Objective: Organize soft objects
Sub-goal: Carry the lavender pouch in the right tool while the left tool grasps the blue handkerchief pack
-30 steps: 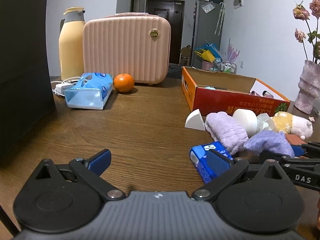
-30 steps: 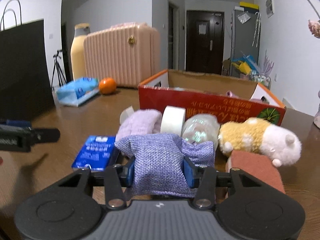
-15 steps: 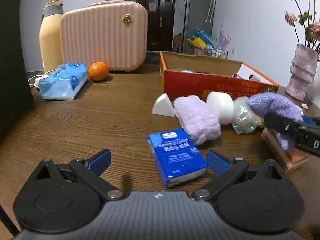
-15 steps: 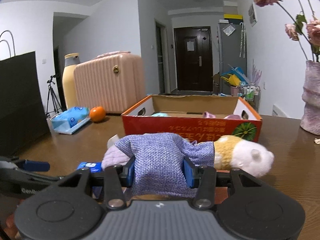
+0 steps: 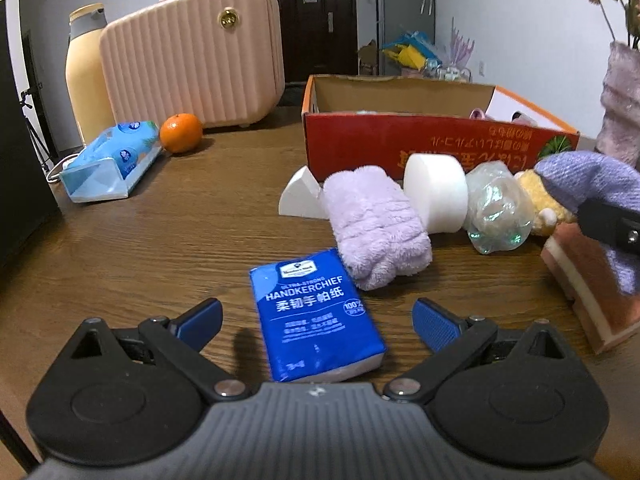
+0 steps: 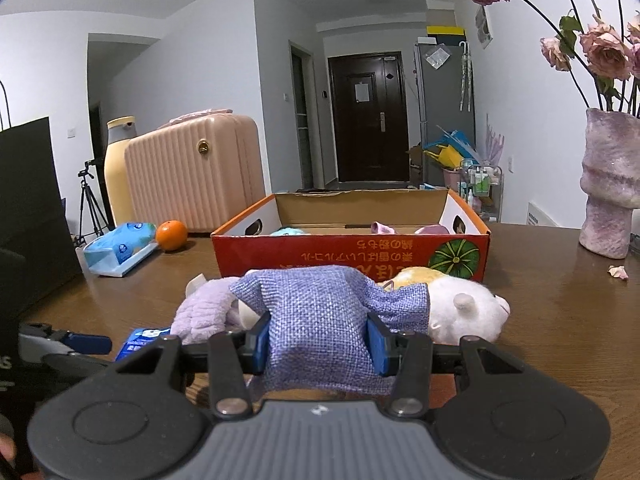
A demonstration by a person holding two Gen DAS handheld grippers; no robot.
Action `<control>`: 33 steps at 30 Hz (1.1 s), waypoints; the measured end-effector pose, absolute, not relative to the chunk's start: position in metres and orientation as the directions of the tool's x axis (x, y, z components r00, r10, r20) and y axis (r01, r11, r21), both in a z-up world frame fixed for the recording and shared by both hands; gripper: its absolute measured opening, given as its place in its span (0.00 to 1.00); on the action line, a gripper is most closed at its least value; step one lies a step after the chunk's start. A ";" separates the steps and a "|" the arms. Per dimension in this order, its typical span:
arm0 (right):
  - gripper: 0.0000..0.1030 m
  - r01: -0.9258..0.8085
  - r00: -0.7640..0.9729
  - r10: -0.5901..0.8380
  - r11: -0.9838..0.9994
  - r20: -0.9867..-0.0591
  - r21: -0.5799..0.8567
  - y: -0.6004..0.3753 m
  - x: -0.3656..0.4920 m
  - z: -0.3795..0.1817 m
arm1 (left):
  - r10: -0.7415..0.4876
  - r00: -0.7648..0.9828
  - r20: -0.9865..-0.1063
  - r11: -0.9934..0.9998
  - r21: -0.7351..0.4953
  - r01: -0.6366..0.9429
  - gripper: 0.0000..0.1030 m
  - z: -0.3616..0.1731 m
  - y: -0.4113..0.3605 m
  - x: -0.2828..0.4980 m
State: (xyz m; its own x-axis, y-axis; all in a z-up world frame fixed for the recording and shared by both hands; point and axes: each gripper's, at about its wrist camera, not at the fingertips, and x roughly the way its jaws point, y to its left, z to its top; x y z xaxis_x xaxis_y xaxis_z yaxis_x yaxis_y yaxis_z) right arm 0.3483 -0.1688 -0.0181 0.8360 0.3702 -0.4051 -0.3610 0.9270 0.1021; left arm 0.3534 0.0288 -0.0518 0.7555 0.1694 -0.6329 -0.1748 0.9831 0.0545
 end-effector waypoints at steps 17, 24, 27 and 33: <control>0.45 -0.350 0.836 0.360 0.931 -0.414 0.102 -0.168 0.350 -0.021 | 0.119 0.734 -0.669 0.987 -0.001 -0.160 0.58 -0.056 0.035 0.356; 0.45 -0.352 0.837 0.361 0.931 -0.411 0.102 -0.168 0.350 -0.022 | 0.100 0.741 -0.664 0.984 -0.045 -0.173 0.51 -0.052 0.041 0.352; 0.45 -0.355 0.836 0.364 0.930 -0.411 0.101 -0.168 0.349 -0.023 | 0.104 0.747 -0.657 0.984 -0.043 -0.175 0.51 -0.051 0.041 0.351; 0.45 -0.357 0.839 0.366 0.929 -0.402 0.100 -0.170 0.344 -0.022 | 0.103 0.770 -0.630 0.982 -0.057 -0.178 0.51 -0.043 0.045 0.343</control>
State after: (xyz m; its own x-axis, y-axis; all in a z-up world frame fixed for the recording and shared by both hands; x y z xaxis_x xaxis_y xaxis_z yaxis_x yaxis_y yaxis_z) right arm 0.3445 -0.1701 -0.0218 0.8392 0.3664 -0.4020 -0.3573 0.9286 0.1004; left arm 0.3433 0.0449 -0.0433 0.7700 0.1027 -0.6298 -0.1776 0.9825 -0.0569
